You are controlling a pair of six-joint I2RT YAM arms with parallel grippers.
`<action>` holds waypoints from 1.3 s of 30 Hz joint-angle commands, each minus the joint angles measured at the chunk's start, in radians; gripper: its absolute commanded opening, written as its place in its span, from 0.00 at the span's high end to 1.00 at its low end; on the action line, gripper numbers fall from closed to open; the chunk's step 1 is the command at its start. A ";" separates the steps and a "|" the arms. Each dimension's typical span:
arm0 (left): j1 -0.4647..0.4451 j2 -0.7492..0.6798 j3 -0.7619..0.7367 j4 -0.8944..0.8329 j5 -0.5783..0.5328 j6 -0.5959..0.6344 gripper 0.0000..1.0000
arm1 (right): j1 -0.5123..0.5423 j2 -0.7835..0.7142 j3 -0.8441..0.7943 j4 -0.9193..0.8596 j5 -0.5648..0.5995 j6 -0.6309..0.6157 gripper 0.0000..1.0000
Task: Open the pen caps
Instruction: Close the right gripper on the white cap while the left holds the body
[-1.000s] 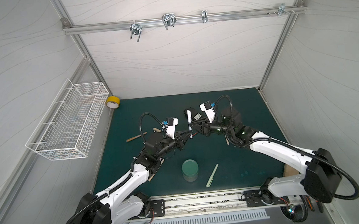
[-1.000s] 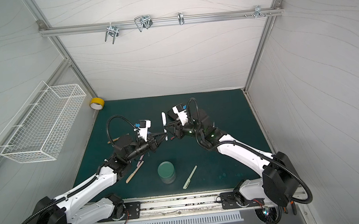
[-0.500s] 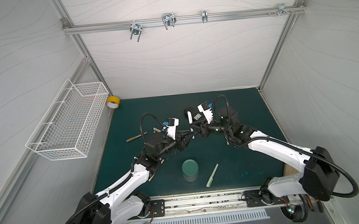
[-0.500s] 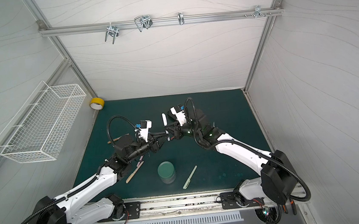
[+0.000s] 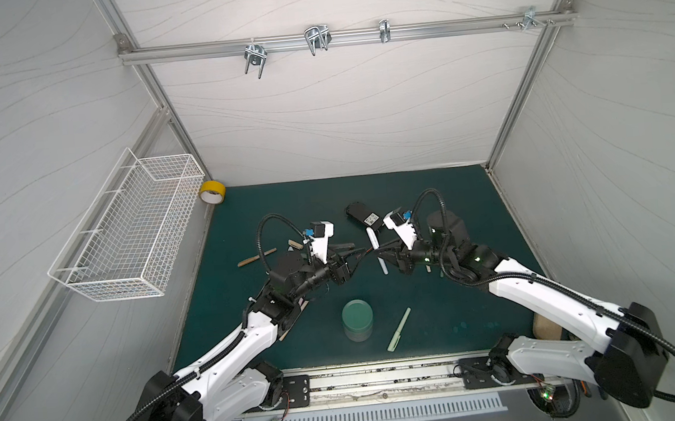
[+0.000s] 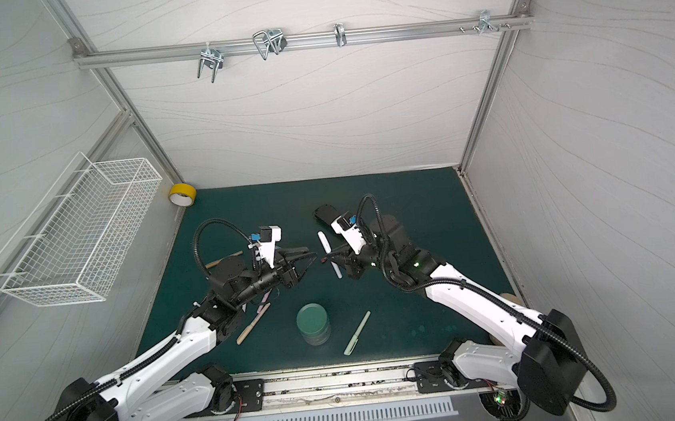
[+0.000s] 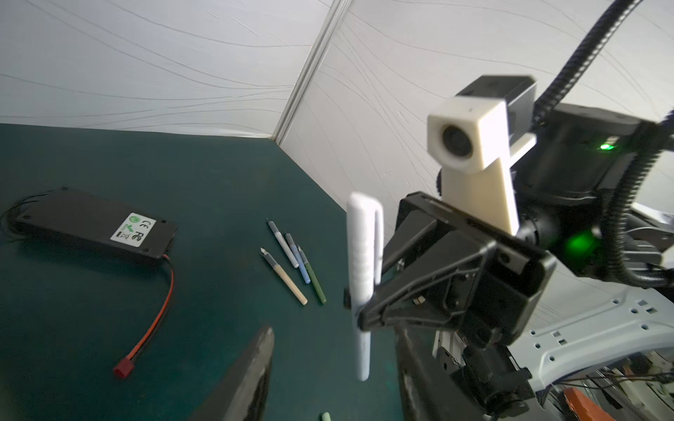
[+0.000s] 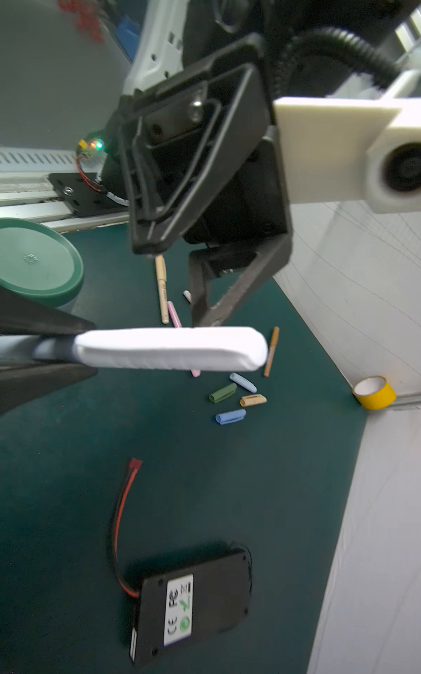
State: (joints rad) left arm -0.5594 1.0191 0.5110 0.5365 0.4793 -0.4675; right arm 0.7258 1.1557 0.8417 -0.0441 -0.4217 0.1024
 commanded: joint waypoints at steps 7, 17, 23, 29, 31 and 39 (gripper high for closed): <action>-0.004 0.067 0.021 0.103 0.125 -0.004 0.50 | -0.006 -0.031 -0.051 0.013 -0.167 -0.086 1.00; -0.007 0.129 0.040 0.144 0.207 -0.020 0.65 | -0.005 0.008 -0.046 0.051 -0.249 -0.064 1.00; -0.010 0.155 0.044 0.180 0.239 -0.043 0.69 | -0.006 0.034 -0.044 0.076 -0.268 -0.038 1.00; -0.013 0.171 0.043 0.218 0.268 -0.062 0.66 | -0.022 0.065 -0.046 0.117 -0.332 -0.002 1.00; -0.012 0.171 0.043 0.218 0.269 -0.062 0.71 | -0.035 0.071 -0.047 0.129 -0.355 0.011 1.00; -0.012 0.170 0.043 0.221 0.255 -0.077 1.00 | -0.079 0.075 -0.068 0.171 -0.394 0.043 0.90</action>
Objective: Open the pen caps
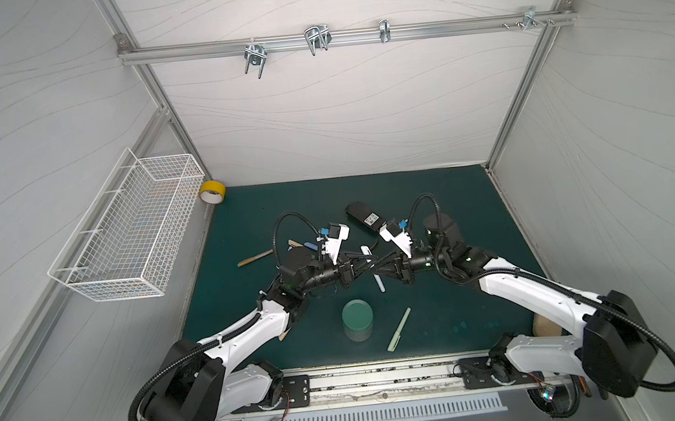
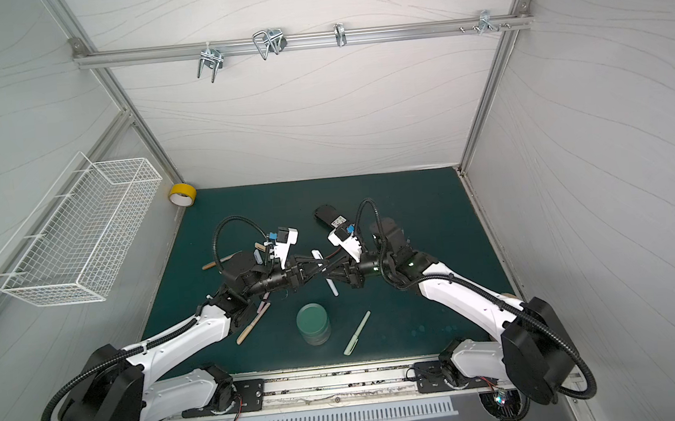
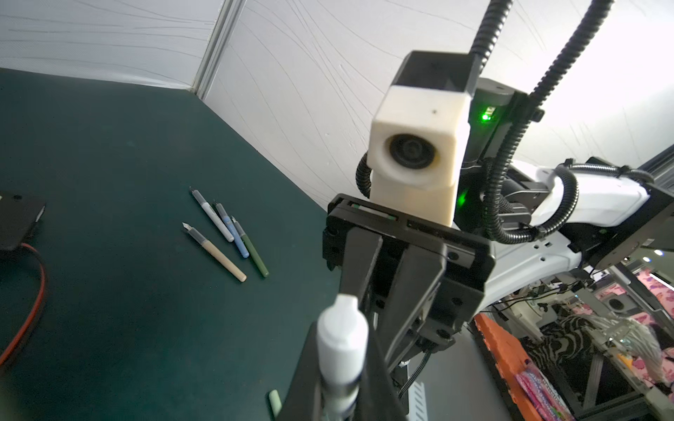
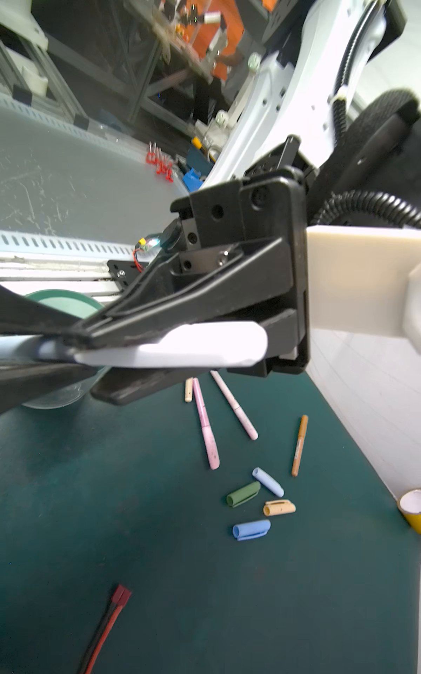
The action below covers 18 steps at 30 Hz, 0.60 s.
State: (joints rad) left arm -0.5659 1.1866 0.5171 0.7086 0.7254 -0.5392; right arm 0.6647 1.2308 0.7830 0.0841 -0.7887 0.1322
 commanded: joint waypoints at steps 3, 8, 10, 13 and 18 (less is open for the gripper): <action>-0.005 -0.012 0.027 0.041 -0.041 -0.006 1.00 | -0.022 -0.025 -0.028 0.049 -0.014 0.008 0.70; -0.006 -0.069 0.006 0.000 -0.136 0.006 1.00 | -0.022 -0.088 -0.072 0.066 0.026 0.007 0.62; -0.006 -0.076 0.004 -0.001 -0.142 0.004 1.00 | -0.022 -0.098 -0.084 0.075 0.034 0.008 0.61; -0.005 -0.070 0.006 0.006 -0.130 -0.004 1.00 | -0.021 -0.098 -0.089 0.089 0.030 0.011 0.60; -0.006 -0.045 0.017 0.021 -0.098 -0.019 1.00 | -0.022 -0.074 -0.095 0.154 -0.007 0.038 0.58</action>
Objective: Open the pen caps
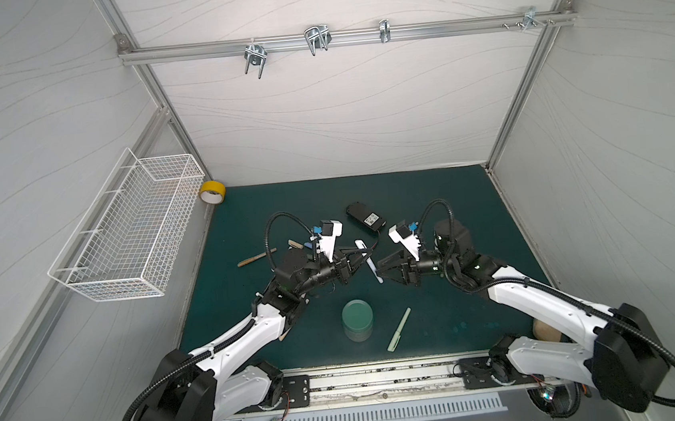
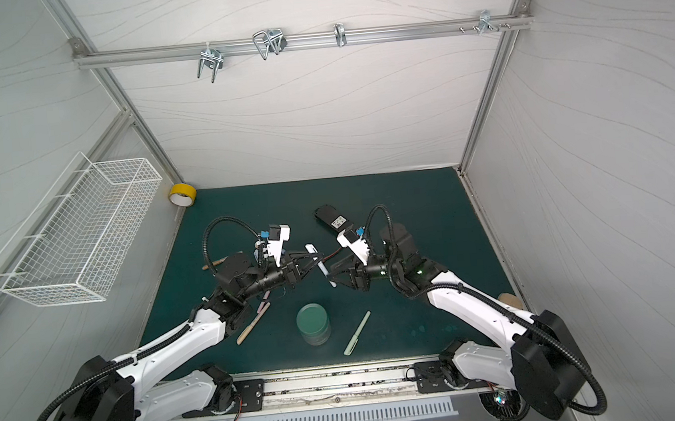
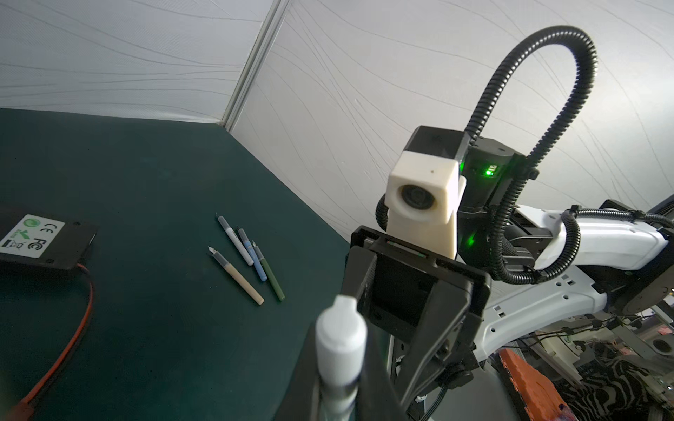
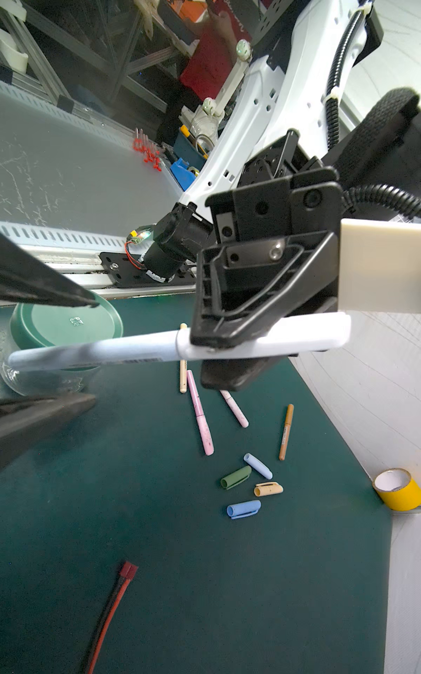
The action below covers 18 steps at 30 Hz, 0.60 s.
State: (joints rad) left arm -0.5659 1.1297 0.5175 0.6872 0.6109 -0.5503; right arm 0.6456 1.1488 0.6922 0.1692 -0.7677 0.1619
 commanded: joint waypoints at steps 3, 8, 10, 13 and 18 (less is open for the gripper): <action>-0.005 0.029 0.023 0.051 0.038 -0.018 1.00 | 0.002 0.034 -0.001 0.099 -0.048 0.016 0.58; -0.006 0.057 0.030 0.080 0.072 -0.041 1.00 | 0.018 0.073 0.015 0.118 -0.053 0.008 0.59; -0.007 0.064 0.029 0.096 0.082 -0.051 1.00 | 0.026 0.088 0.024 0.118 -0.051 0.008 0.61; -0.007 0.069 0.027 0.115 0.092 -0.061 1.00 | 0.040 0.102 0.028 0.119 -0.044 0.009 0.64; -0.006 0.060 0.019 0.127 0.087 -0.064 1.00 | 0.043 0.102 0.020 0.121 -0.038 0.003 0.87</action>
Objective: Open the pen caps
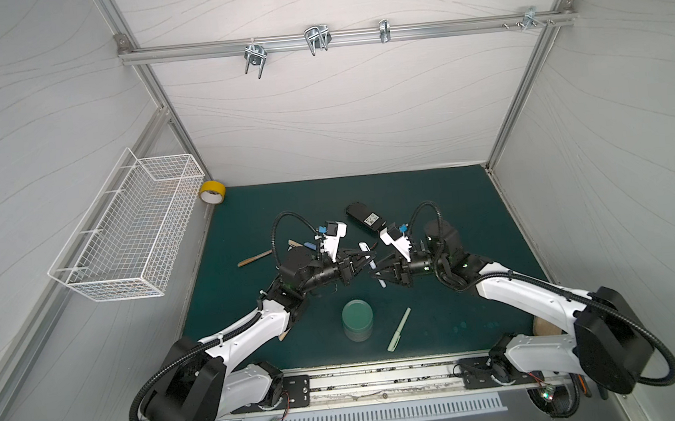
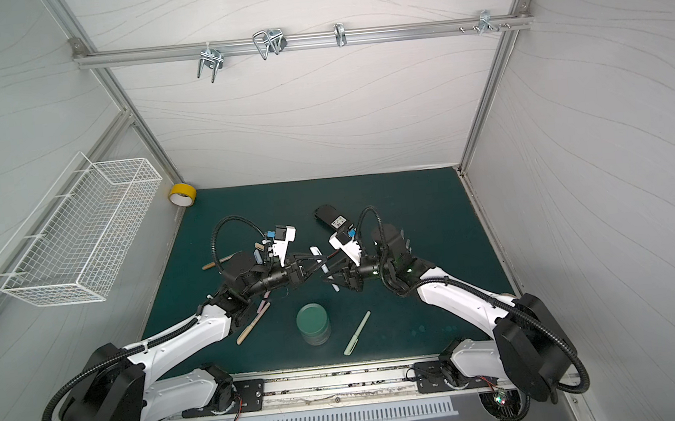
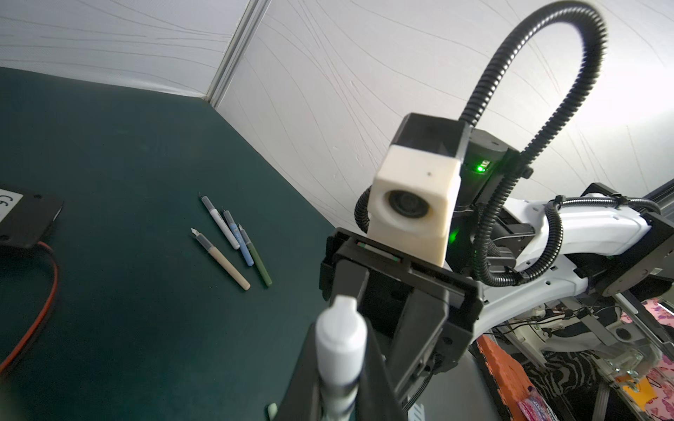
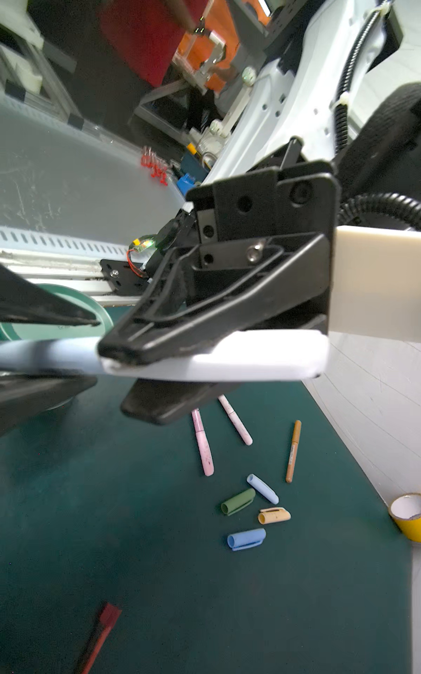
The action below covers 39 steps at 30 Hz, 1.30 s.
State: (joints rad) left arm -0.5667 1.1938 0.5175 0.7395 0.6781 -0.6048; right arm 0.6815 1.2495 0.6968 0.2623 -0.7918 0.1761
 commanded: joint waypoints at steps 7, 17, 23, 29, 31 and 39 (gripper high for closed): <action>-0.005 -0.025 -0.009 0.090 -0.033 -0.009 1.00 | 0.007 0.002 0.008 -0.002 0.004 -0.042 1.00; -0.003 -0.150 -0.016 -0.134 -0.355 -0.065 1.00 | 0.043 -0.071 -0.039 -0.051 0.245 -0.137 1.00; 0.010 -0.200 -0.036 -0.179 -0.477 -0.115 1.00 | 0.075 -0.126 -0.065 -0.055 0.350 -0.174 1.00; 0.034 -0.193 -0.046 -0.149 -0.447 -0.135 1.00 | 0.042 -0.093 -0.023 -0.132 0.136 -0.171 1.00; 0.035 -0.191 -0.049 -0.127 -0.425 -0.133 1.00 | 0.015 -0.051 -0.004 -0.147 0.002 -0.149 1.00; 0.053 -0.177 -0.057 -0.080 -0.374 -0.141 1.00 | -0.070 -0.016 -0.030 -0.088 -0.152 -0.069 1.00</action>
State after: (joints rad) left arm -0.5941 1.0237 0.4576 0.5697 0.4541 -0.7452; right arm 0.6476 1.2560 0.7006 0.2470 -0.8410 0.0910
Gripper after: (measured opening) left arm 0.115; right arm 0.133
